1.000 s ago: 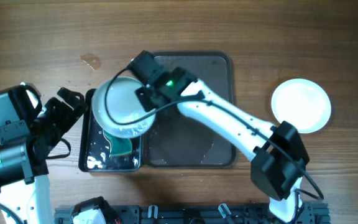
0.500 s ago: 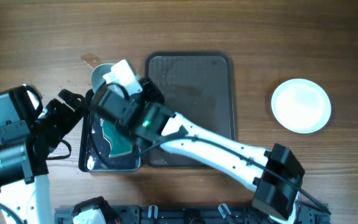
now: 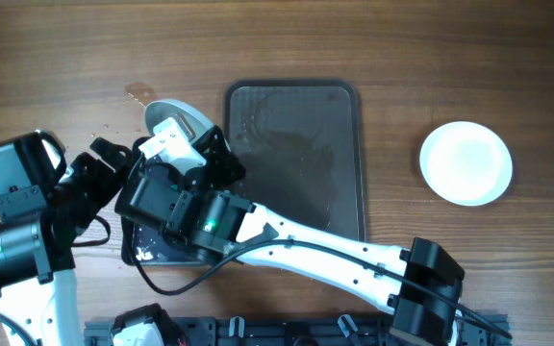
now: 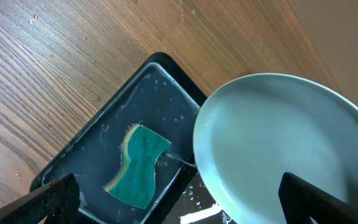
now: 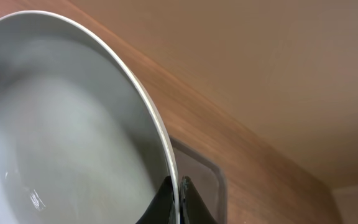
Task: Clean dirty plates on tray and stack at the side
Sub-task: 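Lift the plate with the right gripper and tilt it over the black tray, then carry the plate right and place it on the plate stack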
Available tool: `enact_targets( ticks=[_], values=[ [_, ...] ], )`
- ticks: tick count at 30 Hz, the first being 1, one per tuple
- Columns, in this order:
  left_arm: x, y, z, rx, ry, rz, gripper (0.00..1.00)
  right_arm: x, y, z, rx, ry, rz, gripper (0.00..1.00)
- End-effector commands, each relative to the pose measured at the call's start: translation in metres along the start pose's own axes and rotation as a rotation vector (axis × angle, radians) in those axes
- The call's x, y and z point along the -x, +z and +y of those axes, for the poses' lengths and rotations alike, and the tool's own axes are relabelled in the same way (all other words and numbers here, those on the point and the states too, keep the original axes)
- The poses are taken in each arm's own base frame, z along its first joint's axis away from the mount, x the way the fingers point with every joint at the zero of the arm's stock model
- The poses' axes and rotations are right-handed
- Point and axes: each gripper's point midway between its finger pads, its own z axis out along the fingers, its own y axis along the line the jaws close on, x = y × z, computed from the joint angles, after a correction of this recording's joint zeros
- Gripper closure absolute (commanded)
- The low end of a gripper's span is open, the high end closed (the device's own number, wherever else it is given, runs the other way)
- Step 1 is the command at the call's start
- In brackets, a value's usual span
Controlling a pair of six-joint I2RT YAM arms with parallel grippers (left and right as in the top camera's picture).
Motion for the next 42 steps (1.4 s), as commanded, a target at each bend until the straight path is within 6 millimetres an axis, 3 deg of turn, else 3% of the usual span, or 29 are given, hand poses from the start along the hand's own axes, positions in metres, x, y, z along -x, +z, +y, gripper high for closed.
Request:
enact_targets(
  ticks=[1, 11, 16, 35, 39, 42],
  values=[
    [0.004, -0.004, -0.003, -0.013, 0.003, -0.012, 0.0, 0.02, -0.011, -0.024, -0.047, 0.05, -0.041, 0.96],
    [0.004, -0.004, -0.003, -0.013, 0.003, -0.012, 0.0, 0.021, -0.011, -0.027, -0.063, 0.057, -0.047, 0.96],
    [0.004, -0.004, -0.003, -0.013, 0.003, -0.012, 0.0, 0.028, -0.014, -0.042, -0.158, 0.016, -0.072, 0.96],
    [0.004, -0.004, -0.003, -0.013, 0.003, -0.012, 0.0, 0.036, -0.023, -0.034, -0.135, 0.014, -0.101, 0.96],
    [0.004, -0.004, -0.003, -0.013, 0.003, -0.012, 0.0, 0.023, 0.008, -0.023, 0.008, 0.098, -0.025, 0.96],
    [0.004, -0.004, -0.003, -0.013, 0.003, -0.012, 0.0, -0.012, 0.047, -0.006, 0.259, 0.256, 0.173, 0.96]
  ],
)
